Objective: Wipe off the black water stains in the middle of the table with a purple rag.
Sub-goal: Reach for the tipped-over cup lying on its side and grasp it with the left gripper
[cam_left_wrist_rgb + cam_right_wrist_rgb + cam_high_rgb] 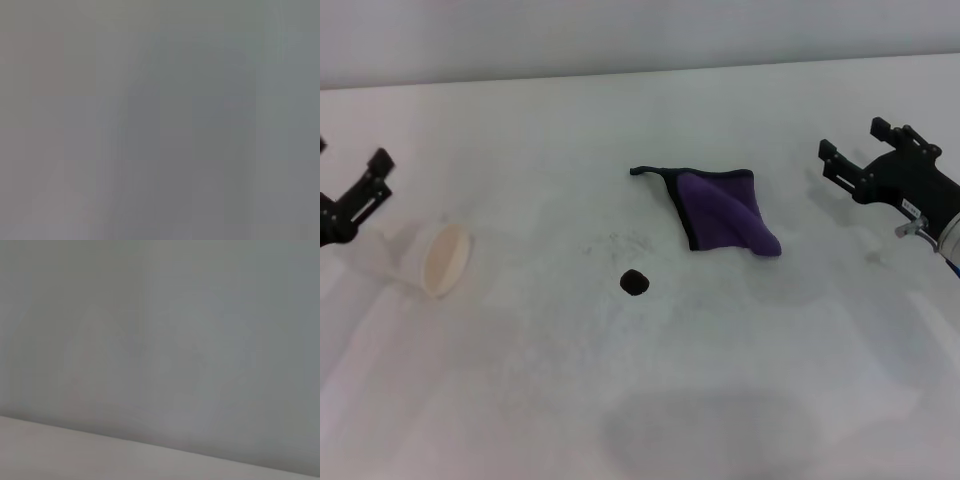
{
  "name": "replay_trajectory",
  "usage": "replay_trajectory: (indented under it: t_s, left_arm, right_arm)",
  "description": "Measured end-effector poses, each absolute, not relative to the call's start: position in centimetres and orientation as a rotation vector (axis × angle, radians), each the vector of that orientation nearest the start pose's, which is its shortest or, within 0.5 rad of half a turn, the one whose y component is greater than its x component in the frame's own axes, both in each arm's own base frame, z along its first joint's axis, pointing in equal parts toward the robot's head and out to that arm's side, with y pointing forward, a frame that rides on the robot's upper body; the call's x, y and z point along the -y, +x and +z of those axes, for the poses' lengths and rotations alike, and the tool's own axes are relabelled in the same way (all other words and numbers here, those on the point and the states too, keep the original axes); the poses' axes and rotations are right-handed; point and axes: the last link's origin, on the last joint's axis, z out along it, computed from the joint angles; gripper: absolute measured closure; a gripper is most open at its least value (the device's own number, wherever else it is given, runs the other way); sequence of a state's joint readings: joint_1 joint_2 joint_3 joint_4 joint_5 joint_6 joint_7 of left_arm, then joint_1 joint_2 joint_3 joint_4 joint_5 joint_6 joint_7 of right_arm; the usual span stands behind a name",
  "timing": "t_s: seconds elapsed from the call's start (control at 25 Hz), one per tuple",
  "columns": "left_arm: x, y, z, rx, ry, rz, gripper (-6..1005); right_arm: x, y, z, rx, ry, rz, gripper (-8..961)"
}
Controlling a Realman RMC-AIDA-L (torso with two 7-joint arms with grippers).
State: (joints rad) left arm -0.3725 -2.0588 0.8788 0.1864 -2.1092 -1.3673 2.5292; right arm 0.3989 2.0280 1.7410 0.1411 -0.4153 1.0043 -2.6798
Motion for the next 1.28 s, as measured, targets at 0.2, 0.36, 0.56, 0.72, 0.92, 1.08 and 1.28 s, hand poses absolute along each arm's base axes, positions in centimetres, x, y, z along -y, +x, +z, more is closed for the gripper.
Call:
replay_trajectory:
  t_s: [0.2,0.36,0.56,0.72,0.92,1.08,1.28]
  left_arm:
    - [-30.2,-32.1,2.8,0.256,-2.129,-0.783,112]
    - [-29.7,-32.3,4.6,0.098,-2.226,-0.648,112]
    - [-30.2,-32.3,7.1,0.053,-2.275,-0.568,112]
    - [-31.4,-32.0,9.2,0.115,-2.38,-0.485,111]
    - [-33.3,-30.6,11.2,0.097,-2.499,-0.307,111]
    - [-34.9,-29.3,11.5,0.08,-2.673,-0.059,111]
    - [-36.8,-27.9,11.8,-0.021,-2.751,0.239,112]
  right_arm:
    - [-32.4,36.5,-0.9,-0.654,-1.855,0.548,137]
    - [-32.8,36.3,-0.5,-0.649,-1.834,0.563,137]
    - [-33.0,36.3,0.0,-0.655,-1.803,0.586,136]
    - [-32.8,36.5,0.2,-0.666,-1.782,0.592,136]
    - [-32.8,36.9,0.7,-0.673,-1.756,0.587,137]
    - [-32.8,37.0,0.8,-0.681,-1.74,0.586,136]
    - [-32.7,37.1,0.5,-0.695,-1.738,0.581,136]
